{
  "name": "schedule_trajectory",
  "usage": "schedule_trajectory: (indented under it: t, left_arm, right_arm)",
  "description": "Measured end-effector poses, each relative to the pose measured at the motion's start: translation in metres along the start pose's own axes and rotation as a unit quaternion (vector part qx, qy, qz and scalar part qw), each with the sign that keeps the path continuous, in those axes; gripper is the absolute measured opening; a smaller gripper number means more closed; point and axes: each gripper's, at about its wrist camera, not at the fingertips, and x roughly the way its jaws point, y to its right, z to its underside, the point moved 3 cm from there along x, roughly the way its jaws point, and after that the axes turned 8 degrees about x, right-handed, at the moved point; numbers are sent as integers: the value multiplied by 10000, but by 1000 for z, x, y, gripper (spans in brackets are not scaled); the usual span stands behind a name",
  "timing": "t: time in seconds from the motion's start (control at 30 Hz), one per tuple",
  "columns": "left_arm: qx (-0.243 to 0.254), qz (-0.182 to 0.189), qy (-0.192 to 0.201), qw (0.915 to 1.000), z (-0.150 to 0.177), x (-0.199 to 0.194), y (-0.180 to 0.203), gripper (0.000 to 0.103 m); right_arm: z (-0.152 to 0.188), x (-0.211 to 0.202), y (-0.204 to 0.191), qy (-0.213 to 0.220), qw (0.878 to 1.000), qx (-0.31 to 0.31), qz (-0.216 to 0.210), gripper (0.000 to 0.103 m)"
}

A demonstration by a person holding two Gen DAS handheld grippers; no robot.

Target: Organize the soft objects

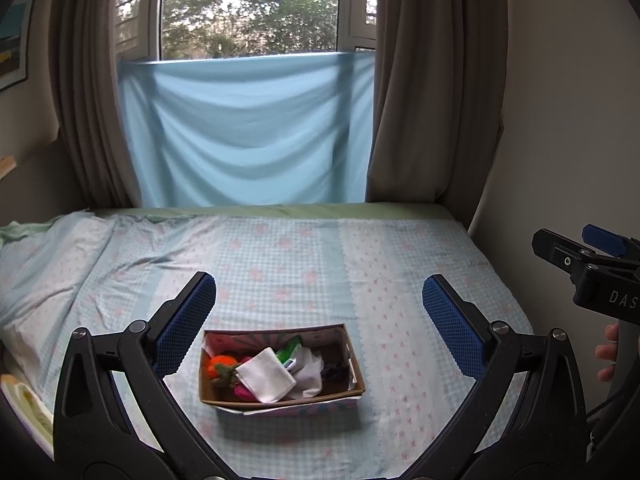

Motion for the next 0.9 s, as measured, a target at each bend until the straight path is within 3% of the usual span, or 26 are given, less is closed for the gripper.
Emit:
schedule_trajectory:
  t: [0.67, 0.9]
  left_arm:
    - [38, -82, 173, 9998, 0, 0, 0, 103]
    - [198, -492, 269, 9982, -2, -1, 3, 103]
  right_arm:
    - [-1, 5, -1, 4, 10000, -12, 55, 103]
    - [-2, 7, -1, -2, 10000, -9, 64, 103]
